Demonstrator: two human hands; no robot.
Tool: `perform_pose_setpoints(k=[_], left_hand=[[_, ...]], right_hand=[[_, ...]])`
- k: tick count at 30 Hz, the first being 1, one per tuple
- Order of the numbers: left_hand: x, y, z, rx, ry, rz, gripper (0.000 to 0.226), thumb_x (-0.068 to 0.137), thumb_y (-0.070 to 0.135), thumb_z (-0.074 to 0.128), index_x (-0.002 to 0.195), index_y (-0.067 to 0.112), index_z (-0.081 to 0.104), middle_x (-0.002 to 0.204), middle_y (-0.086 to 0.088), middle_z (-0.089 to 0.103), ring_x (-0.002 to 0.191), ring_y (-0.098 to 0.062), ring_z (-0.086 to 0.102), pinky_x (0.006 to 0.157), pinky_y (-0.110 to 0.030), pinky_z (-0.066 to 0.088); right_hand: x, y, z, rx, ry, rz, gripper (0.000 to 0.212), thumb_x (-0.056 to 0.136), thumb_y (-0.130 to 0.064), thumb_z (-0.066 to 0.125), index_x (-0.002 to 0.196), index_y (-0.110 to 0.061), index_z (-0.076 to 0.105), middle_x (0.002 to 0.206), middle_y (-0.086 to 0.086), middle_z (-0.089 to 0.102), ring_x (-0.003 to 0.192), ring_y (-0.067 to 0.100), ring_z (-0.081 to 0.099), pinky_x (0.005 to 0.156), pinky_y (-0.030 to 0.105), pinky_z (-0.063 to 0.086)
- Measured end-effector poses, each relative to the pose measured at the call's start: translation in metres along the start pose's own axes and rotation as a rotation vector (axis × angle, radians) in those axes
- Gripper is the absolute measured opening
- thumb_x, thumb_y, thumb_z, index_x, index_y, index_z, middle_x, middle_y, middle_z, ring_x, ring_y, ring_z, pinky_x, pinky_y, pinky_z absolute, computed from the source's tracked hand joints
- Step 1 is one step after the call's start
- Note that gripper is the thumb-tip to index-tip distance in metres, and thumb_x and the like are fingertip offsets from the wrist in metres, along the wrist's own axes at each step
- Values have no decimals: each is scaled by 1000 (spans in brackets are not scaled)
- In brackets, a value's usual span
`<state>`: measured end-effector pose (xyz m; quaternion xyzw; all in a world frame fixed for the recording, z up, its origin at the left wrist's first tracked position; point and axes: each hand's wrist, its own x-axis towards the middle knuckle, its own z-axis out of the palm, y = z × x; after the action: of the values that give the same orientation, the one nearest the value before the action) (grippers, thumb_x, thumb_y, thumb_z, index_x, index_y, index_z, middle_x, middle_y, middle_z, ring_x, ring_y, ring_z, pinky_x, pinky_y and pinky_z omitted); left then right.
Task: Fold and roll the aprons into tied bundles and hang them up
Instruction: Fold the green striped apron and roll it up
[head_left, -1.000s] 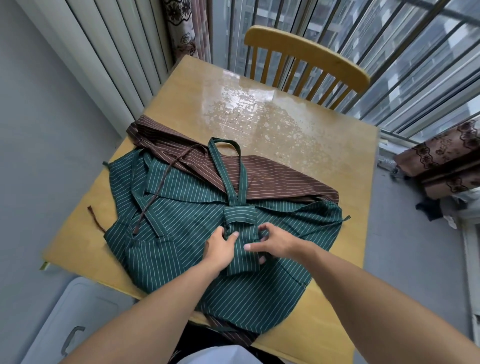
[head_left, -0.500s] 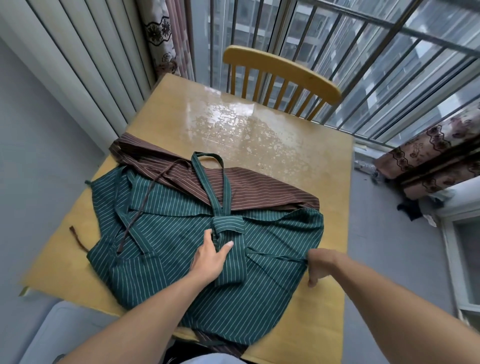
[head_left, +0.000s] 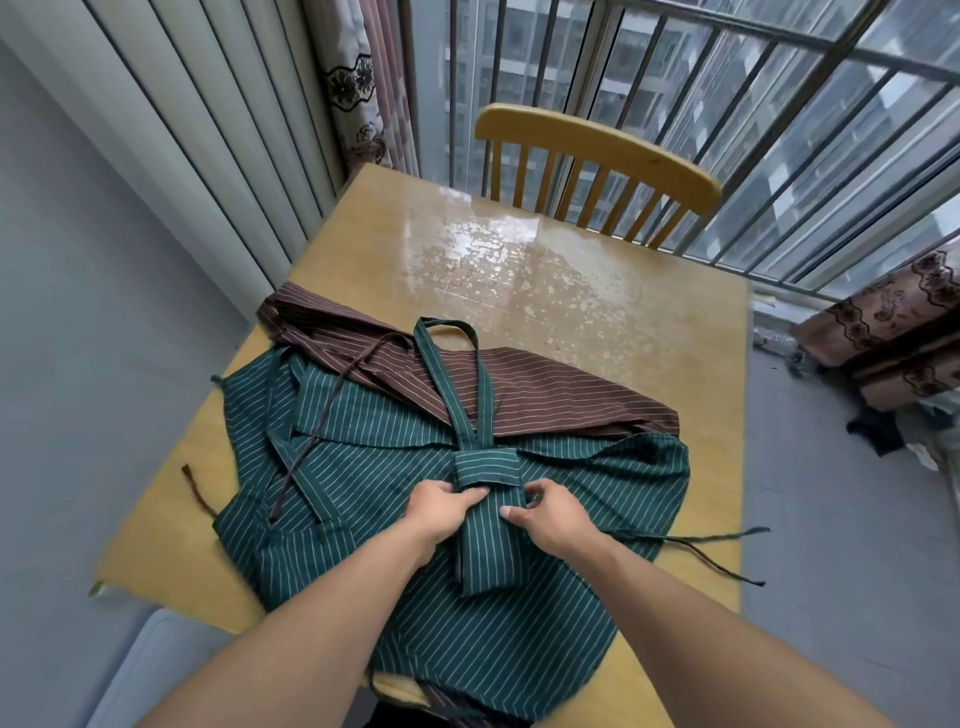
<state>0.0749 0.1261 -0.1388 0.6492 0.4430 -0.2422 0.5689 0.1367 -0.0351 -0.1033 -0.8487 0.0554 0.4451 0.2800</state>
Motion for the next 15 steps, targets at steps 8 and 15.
perform_pose_setpoints(k=[8,15], left_hand=[[-22,2,-1,-419,-216,-24,25,103,24,57,120,10,69,107,-14,78,101,-33,74,90,-49,60],[-34,22,-2,-423,-132,-170,37,97,41,62,102,7,76,92,-16,79,89,-36,76,88,-56,60]], right_hand=[[-3,9,-10,229,-239,34,66,77,-43,87,129,-20,53,119,-4,64,105,12,64,96,26,46],[-25,3,-13,20,-222,-208,37,75,-21,91,104,-20,68,95,-7,77,85,2,72,73,17,53]])
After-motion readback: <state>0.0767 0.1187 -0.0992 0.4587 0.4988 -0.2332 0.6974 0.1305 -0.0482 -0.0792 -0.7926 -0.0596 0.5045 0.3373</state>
